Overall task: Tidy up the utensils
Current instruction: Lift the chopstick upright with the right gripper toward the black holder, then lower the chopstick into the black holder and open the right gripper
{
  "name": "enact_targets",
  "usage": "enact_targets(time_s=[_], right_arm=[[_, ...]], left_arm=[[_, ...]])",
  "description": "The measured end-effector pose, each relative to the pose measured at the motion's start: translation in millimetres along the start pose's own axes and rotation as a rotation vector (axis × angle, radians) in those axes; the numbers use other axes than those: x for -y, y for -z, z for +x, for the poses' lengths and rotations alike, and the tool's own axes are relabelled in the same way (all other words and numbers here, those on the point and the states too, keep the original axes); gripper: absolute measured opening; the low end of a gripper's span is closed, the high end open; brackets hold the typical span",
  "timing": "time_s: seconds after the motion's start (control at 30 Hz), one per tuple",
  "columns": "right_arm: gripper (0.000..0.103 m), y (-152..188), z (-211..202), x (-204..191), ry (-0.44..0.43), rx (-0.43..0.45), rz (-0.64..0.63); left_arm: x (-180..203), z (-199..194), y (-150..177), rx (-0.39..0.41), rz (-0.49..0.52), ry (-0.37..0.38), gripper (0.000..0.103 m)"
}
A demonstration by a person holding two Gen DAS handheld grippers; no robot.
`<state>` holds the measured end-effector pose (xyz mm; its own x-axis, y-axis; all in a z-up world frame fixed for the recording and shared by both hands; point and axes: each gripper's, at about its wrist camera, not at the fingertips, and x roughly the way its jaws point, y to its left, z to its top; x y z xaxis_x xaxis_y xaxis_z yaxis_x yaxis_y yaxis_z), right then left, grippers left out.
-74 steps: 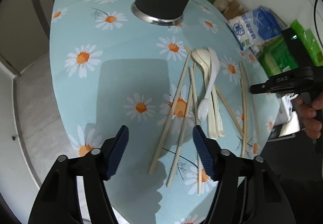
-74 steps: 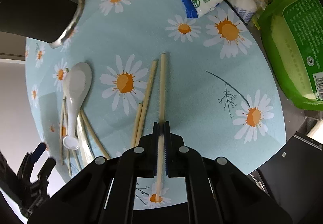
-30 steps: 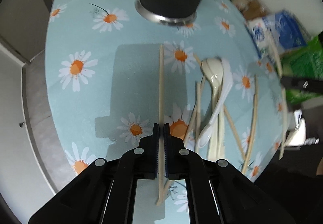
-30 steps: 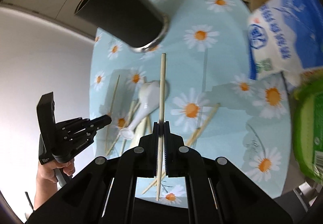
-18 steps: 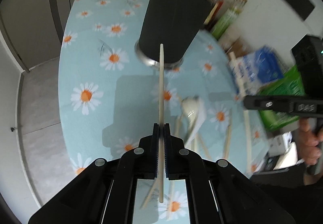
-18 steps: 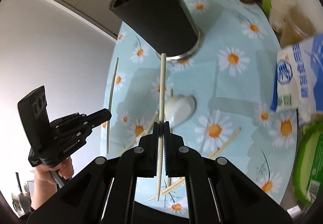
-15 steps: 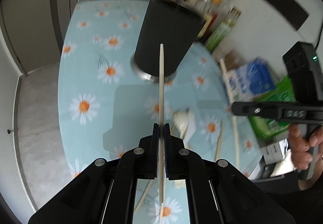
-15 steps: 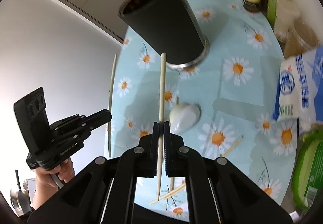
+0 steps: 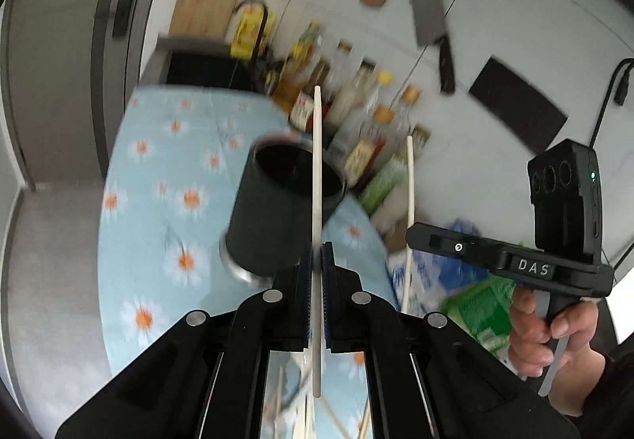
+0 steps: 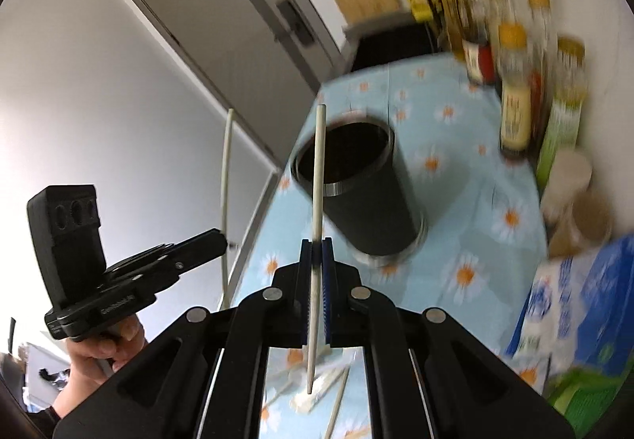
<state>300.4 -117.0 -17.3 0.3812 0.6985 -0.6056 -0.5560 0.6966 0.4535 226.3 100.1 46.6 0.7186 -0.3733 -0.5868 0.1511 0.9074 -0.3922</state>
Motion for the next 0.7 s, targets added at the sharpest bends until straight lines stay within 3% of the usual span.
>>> enact_targets(time_s=[0.17, 0.3, 0.7], right_arm=[[0.006, -27.3, -10.4, -0.4, -0.007, 0.16, -0.051], [0.006, -42.7, -11.8, 2.7, -0.017, 0.234, -0.059], [0.006, -87.8, -21.5, -1.1, -0.023, 0.458, -0.088]], left_arm=[[3.5, 1.0, -27.0, 0.096, -0.007, 0.015, 0.004], [5.6, 2.8, -39.9, 0.192, 0.007, 0.007, 0.004], [-3.6, 27.0, -70.9, 0.378, -0.005, 0.007, 0.004]])
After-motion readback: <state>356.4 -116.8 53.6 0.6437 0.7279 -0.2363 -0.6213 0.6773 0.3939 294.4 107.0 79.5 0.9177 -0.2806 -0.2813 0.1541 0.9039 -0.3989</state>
